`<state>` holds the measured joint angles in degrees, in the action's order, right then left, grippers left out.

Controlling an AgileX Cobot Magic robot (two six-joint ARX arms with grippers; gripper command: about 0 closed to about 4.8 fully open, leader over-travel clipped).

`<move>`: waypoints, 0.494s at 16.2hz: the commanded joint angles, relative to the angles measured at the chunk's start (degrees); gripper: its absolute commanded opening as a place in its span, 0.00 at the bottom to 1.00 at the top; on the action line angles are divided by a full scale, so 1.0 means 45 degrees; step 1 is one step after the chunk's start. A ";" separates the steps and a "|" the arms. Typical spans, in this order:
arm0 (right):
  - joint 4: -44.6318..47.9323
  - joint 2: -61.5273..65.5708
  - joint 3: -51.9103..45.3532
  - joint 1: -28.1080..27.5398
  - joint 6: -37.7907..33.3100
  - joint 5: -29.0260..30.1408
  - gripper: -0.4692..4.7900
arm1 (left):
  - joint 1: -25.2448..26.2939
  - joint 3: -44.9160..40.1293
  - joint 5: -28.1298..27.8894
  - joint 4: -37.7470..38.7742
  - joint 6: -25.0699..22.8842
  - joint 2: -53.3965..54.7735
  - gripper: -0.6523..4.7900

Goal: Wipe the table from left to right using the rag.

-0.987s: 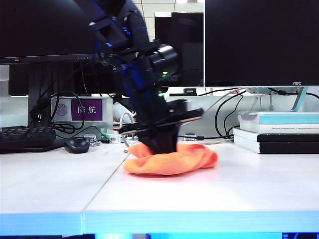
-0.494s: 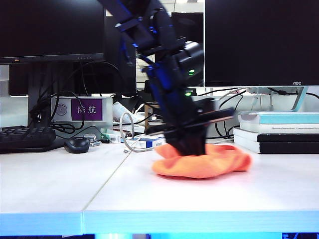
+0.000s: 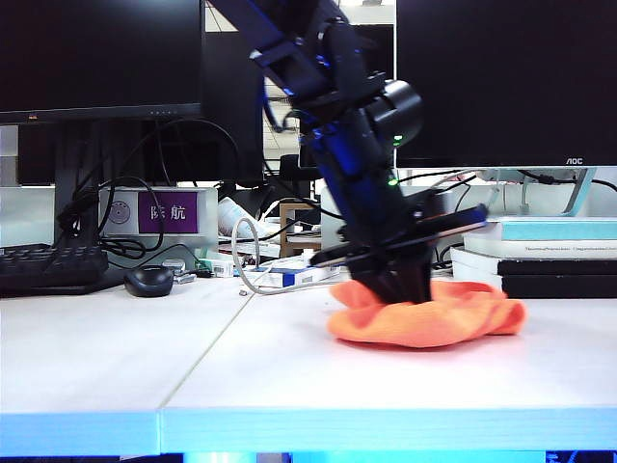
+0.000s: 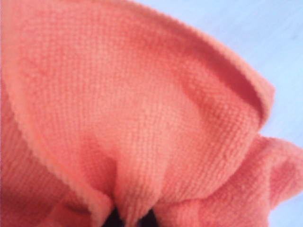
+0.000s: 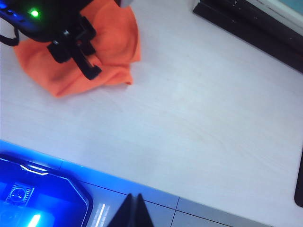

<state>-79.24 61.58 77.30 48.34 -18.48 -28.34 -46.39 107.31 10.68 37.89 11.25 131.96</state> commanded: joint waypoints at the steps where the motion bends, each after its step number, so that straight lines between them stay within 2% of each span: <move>1: 0.0039 -0.0029 0.0039 -0.0005 -0.0345 -0.0063 0.08 | -0.0321 0.0622 0.0253 0.1039 0.0034 0.0865 0.11; 8: 0.0039 -0.0029 0.0039 -0.0005 -0.0612 -0.0063 0.08 | -0.0937 0.2472 0.0544 0.1112 0.0325 0.2025 0.11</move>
<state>-79.24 61.58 77.30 48.34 -20.82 -28.38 -49.69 118.43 12.45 39.72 12.47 138.76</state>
